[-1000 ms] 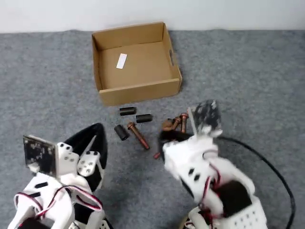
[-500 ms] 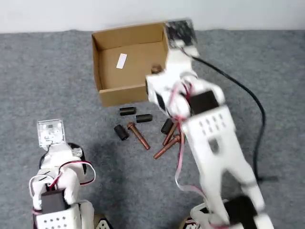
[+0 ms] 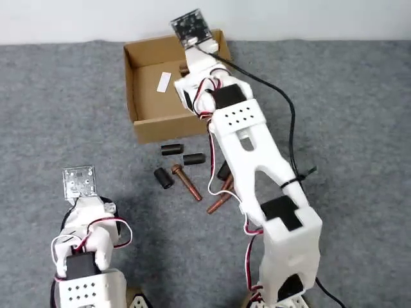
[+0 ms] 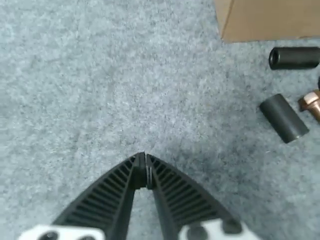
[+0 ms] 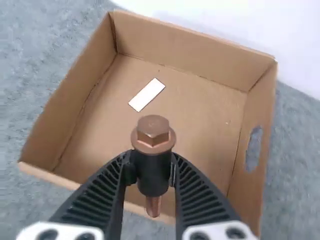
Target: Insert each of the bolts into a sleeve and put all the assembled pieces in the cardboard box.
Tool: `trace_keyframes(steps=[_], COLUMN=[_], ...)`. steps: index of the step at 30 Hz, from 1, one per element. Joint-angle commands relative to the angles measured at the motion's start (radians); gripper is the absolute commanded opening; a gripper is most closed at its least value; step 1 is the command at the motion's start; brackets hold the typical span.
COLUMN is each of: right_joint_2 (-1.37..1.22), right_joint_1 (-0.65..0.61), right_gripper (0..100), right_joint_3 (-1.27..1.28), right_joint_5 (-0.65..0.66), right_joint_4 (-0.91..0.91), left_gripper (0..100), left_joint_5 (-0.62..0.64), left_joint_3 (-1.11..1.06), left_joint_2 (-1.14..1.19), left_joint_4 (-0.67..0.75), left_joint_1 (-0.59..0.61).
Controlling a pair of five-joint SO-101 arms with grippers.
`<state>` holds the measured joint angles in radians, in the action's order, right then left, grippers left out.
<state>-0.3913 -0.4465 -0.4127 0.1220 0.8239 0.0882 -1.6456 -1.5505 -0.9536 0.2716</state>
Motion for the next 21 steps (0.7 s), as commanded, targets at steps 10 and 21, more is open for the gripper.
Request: trace_keyframes(steps=[10, 21], right_joint_2=[-0.039, 0.081], right_joint_1=[0.002, -0.031], right_gripper=[15.4, 2.4], right_joint_3=[-0.071, -0.097], right_joint_5=[0.044, -0.018], right_joint_4=[-0.031, 0.294], left_gripper=[0, 0], left_joint_5=[0.097, 0.098], left_joint_3=[-0.033, -0.044], left_joint_2=[-0.009, -0.009], left_joint_4=[0.068, 0.087], left_joint_1=[0.008, 0.008])
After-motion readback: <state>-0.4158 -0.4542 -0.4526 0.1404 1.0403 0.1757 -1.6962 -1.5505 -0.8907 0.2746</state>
